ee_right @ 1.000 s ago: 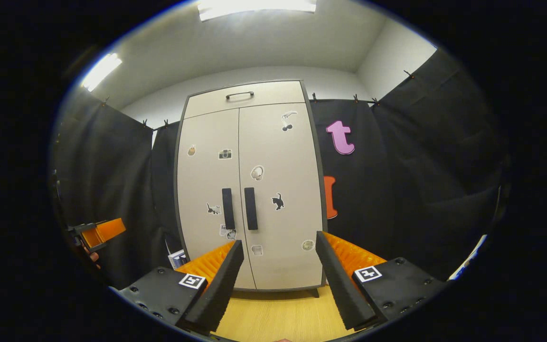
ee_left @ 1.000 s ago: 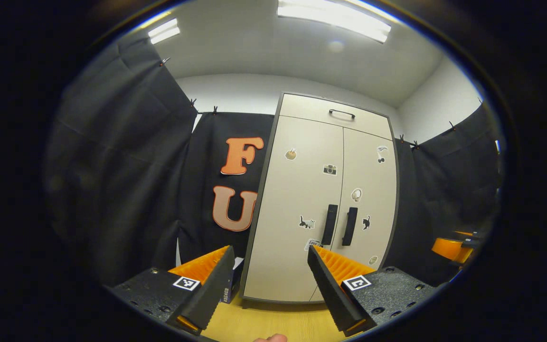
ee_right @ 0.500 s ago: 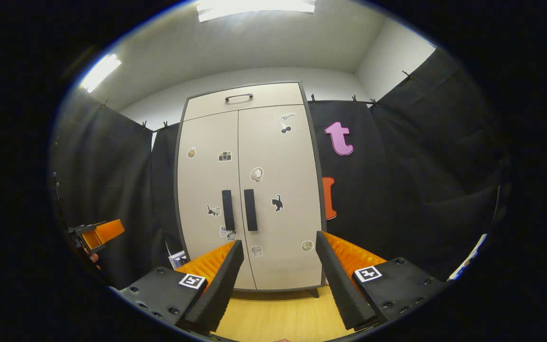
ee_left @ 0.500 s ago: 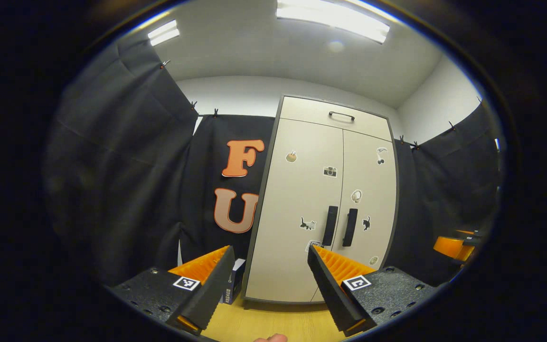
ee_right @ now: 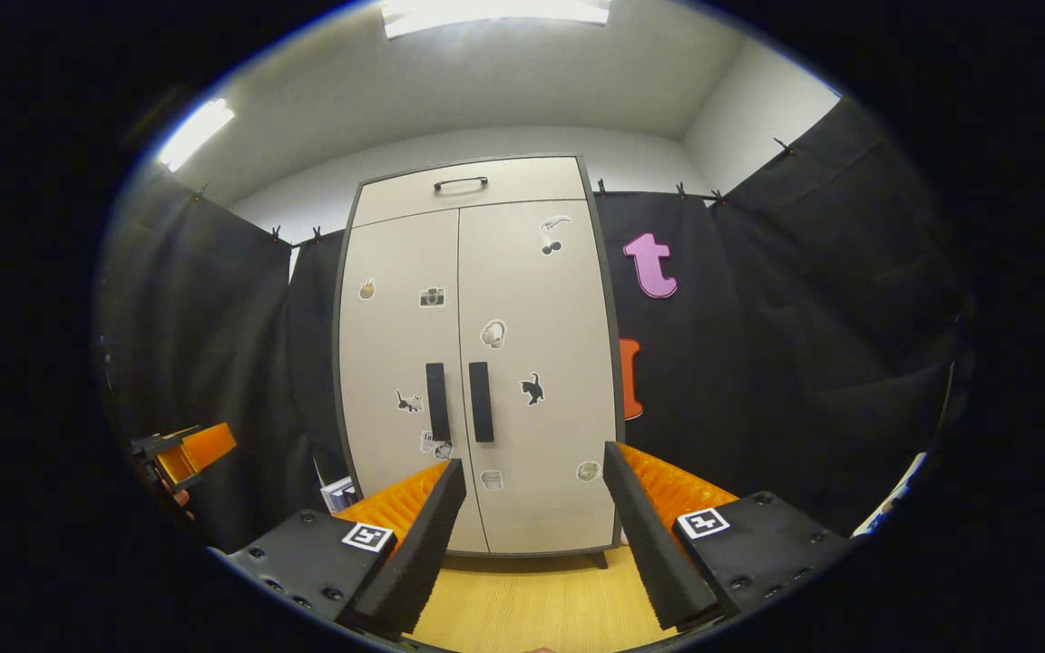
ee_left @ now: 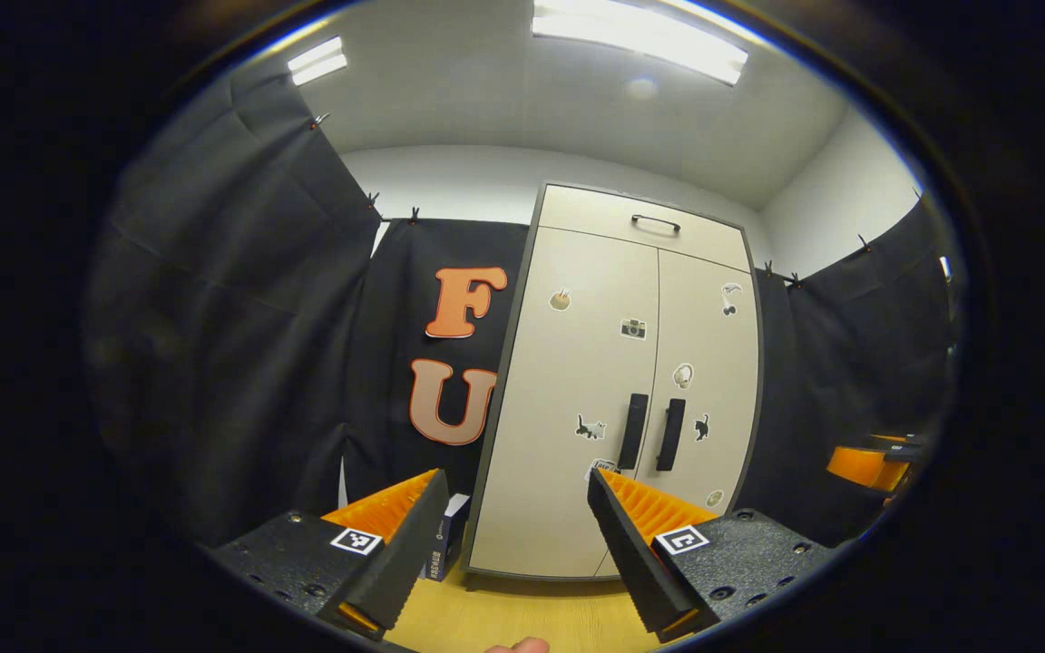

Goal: Open the right door of the double-door shoe cabinet with the right hand, and open the left door with the left hand.

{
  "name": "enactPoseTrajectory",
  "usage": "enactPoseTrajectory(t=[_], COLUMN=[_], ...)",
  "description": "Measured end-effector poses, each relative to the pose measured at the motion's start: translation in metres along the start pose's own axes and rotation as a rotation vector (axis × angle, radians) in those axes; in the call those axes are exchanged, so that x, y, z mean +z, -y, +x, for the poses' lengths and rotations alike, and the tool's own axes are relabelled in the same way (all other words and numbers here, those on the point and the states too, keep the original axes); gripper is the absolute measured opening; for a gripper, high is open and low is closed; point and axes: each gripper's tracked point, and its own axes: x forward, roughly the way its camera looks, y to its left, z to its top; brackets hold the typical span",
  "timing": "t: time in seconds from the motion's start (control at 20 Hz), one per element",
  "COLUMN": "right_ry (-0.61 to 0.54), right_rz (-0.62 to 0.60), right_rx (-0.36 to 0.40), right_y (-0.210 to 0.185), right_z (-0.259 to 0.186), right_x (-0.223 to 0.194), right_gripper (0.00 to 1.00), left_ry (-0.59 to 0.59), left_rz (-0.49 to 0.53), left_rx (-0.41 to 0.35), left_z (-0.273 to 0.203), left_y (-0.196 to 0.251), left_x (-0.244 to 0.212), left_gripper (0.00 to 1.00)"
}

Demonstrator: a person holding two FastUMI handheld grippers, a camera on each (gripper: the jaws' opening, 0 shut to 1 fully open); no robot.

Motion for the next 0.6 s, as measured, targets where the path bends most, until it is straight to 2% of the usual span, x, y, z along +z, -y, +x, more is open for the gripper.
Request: enactPoseTrajectory(t=[0.2, 0.4, 0.6], right_ry=[-0.013, 0.014, 0.020], right_rz=[-0.015, 0.039, -0.013], right_rx=[0.007, 0.052, 0.071], right_y=[-0.013, -0.030, -0.037], right_z=[0.030, 0.080, 0.158], right_x=[0.014, 0.036, 0.043], right_gripper=[0.98, 0.98, 0.98], left_ry=[0.007, -0.001, 0.011], left_rz=[-0.003, -0.032, -0.008], left_rx=[0.025, 0.059, 0.178], left_z=[0.000, -0.010, -0.024], left_y=[-0.007, -0.022, -0.055], left_x=[-0.002, -0.008, -0.006], left_gripper=[0.94, 0.94, 0.94])
